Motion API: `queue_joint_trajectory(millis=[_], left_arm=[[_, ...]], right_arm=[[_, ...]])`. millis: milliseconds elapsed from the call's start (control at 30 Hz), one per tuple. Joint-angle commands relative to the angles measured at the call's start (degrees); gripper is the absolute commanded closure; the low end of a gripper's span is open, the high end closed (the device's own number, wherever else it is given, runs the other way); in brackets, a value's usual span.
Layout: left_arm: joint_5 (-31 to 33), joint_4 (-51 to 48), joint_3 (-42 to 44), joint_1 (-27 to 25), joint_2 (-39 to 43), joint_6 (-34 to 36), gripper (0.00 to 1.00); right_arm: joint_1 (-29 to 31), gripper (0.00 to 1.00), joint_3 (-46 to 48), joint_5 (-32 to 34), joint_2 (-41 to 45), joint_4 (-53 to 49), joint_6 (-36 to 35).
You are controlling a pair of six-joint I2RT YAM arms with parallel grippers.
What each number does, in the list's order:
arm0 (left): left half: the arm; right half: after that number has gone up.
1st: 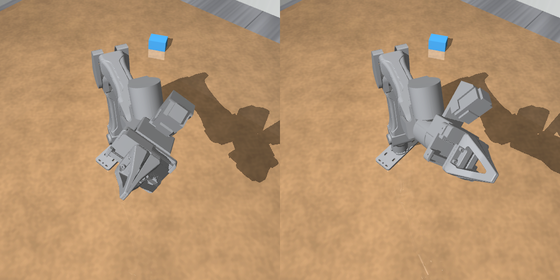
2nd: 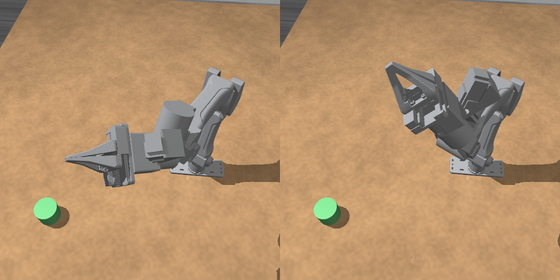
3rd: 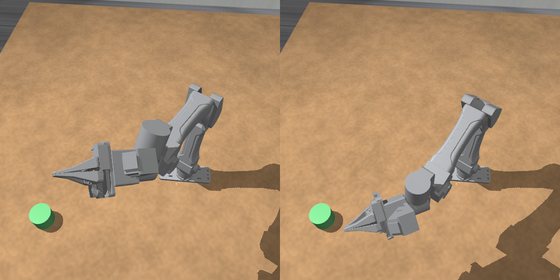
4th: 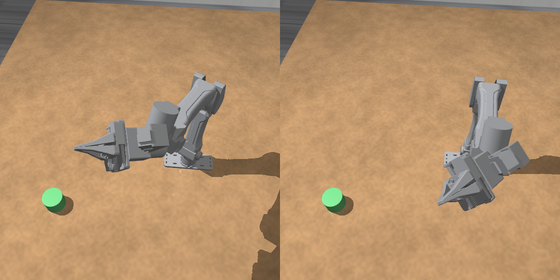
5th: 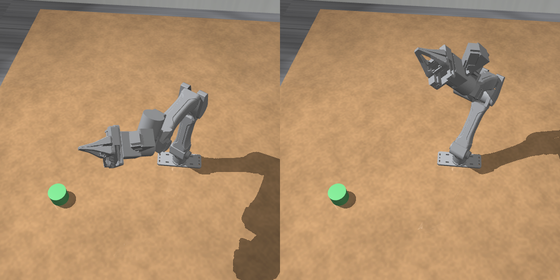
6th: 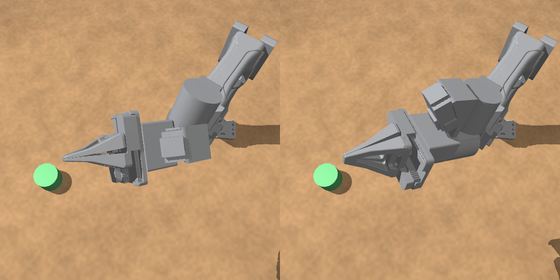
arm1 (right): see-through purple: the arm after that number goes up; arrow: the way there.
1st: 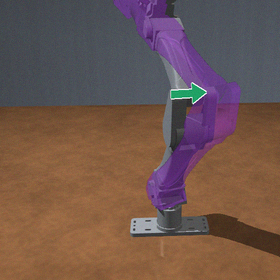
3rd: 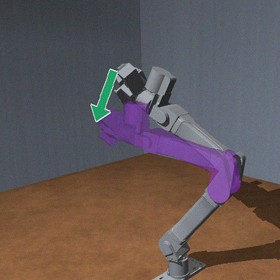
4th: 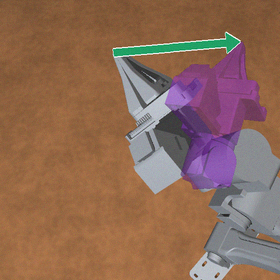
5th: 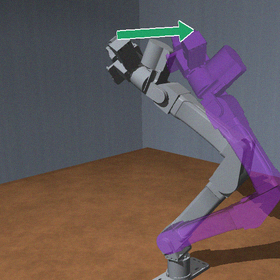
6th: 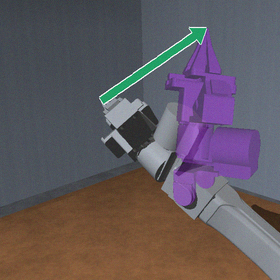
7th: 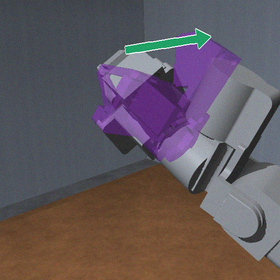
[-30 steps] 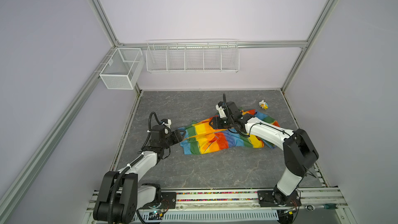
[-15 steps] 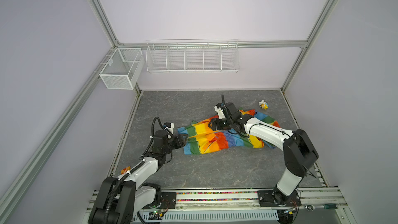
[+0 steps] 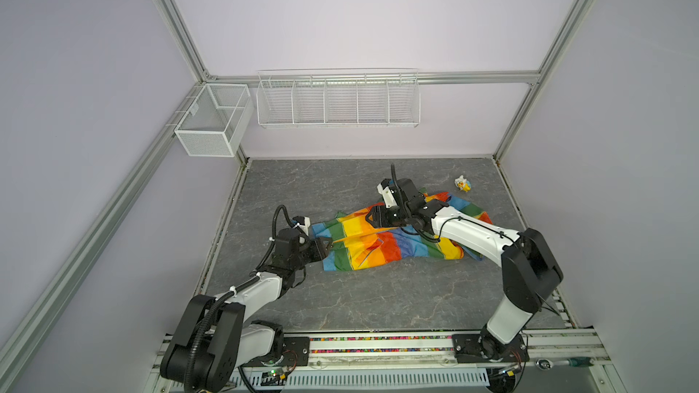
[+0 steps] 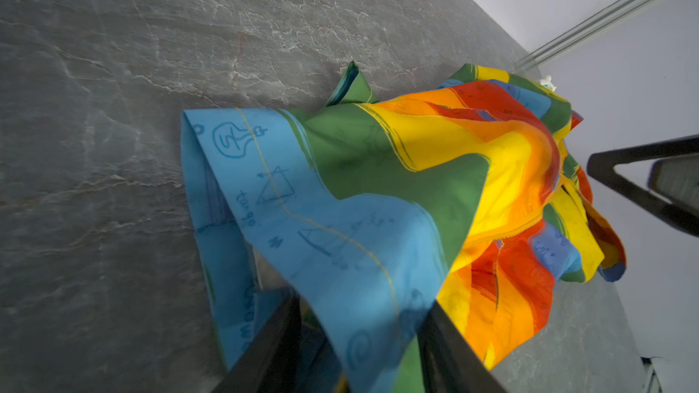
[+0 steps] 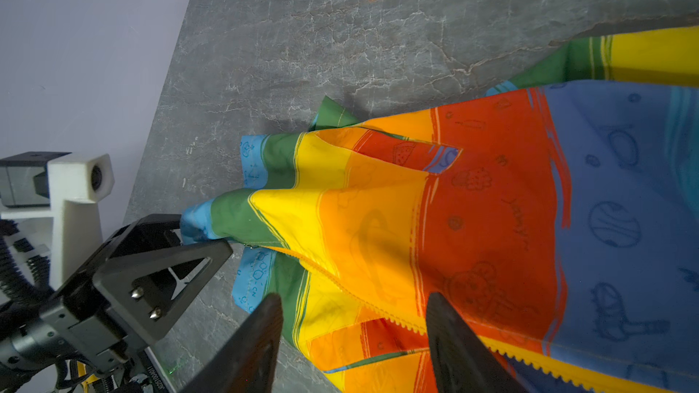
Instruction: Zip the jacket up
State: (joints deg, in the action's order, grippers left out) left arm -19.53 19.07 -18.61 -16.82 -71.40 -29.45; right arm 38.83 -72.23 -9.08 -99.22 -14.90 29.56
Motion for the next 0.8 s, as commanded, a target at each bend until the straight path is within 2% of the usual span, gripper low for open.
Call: queue_joint_trajectory(millis=[0,133,333,567,767], left_arm=[[-0.7,2.6,0.2,-0.2,-1.6,0.1,0.61],[-1.9,3.3,-0.2,-0.2,-2.7,-0.1,0.73],[-3.7,1.6,-1.9,-0.2,-2.6,-0.2,0.99],[-8.3,-9.0,-11.0,-0.2,-1.7,0.9,1.00],[-18.4,-16.8,-20.3,0.0,-7.3,-0.4,1.00]], right_arm=[[0.2,0.37,-0.1,-0.9,2.1,-0.4,-0.6],[0.2,0.37,-0.1,-0.8,2.5,-0.5,-0.6],[0.3,0.37,0.9,-1.0,4.4,-0.4,-1.0],[0.4,0.38,-0.3,-2.0,3.4,-2.2,-1.4],[1.4,0.42,0.8,-5.5,3.1,0.8,-1.2]])
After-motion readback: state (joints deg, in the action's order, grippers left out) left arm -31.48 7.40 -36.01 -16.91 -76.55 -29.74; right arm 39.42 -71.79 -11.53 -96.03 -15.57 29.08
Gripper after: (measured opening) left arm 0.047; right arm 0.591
